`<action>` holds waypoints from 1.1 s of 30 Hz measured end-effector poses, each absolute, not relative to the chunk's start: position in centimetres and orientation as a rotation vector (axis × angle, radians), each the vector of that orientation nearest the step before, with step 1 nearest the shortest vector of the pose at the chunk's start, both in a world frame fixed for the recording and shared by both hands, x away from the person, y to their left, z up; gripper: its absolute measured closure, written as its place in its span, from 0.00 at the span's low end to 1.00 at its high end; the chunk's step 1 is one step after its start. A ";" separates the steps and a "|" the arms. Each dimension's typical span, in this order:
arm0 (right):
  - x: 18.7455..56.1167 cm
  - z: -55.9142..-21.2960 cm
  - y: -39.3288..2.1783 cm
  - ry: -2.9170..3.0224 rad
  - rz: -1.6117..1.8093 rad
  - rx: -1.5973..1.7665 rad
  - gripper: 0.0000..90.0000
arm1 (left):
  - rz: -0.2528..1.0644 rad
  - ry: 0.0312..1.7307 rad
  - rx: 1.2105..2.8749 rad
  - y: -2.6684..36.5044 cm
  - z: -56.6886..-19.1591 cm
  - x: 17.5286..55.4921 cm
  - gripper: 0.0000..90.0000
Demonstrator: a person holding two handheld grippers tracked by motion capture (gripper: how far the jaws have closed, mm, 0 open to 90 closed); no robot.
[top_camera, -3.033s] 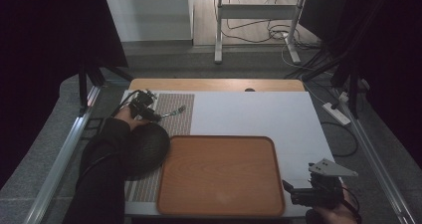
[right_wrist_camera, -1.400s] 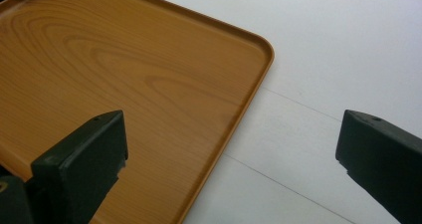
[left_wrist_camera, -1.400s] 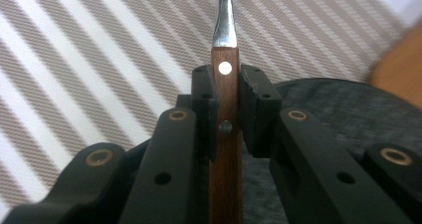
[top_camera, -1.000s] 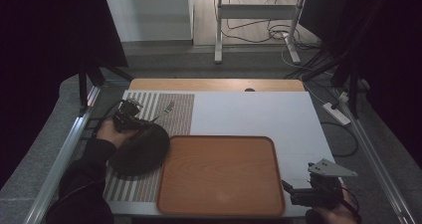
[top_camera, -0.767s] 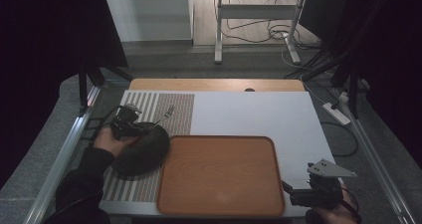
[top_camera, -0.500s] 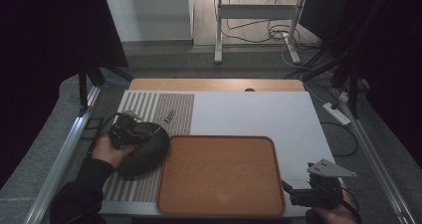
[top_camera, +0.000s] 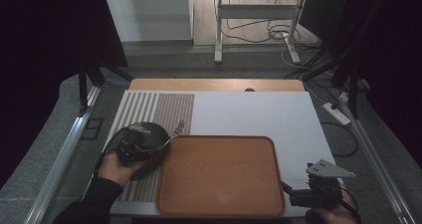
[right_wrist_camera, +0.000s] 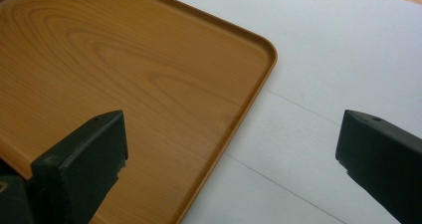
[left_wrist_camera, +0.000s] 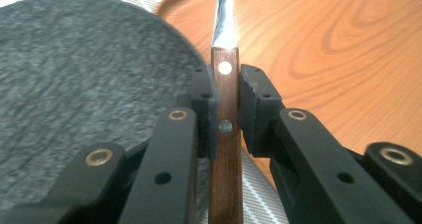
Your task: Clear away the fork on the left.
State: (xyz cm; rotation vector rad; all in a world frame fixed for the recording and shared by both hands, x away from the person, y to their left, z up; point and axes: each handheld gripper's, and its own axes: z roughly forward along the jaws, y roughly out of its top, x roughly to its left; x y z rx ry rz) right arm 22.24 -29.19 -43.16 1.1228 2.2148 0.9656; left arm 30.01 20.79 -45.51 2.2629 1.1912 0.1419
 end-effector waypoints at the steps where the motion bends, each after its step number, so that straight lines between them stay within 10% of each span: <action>1: 22.2 -43.2 -29.2 2.215 0.965 1.122 0.00 | 0.144 1.195 2.261 20.4 -45.5 29.8 0.86; 33: 22.4 -43.2 -29.2 2.234 0.962 1.122 0.00 | 0.047 1.050 2.373 11.3 -48.8 27.8 0.80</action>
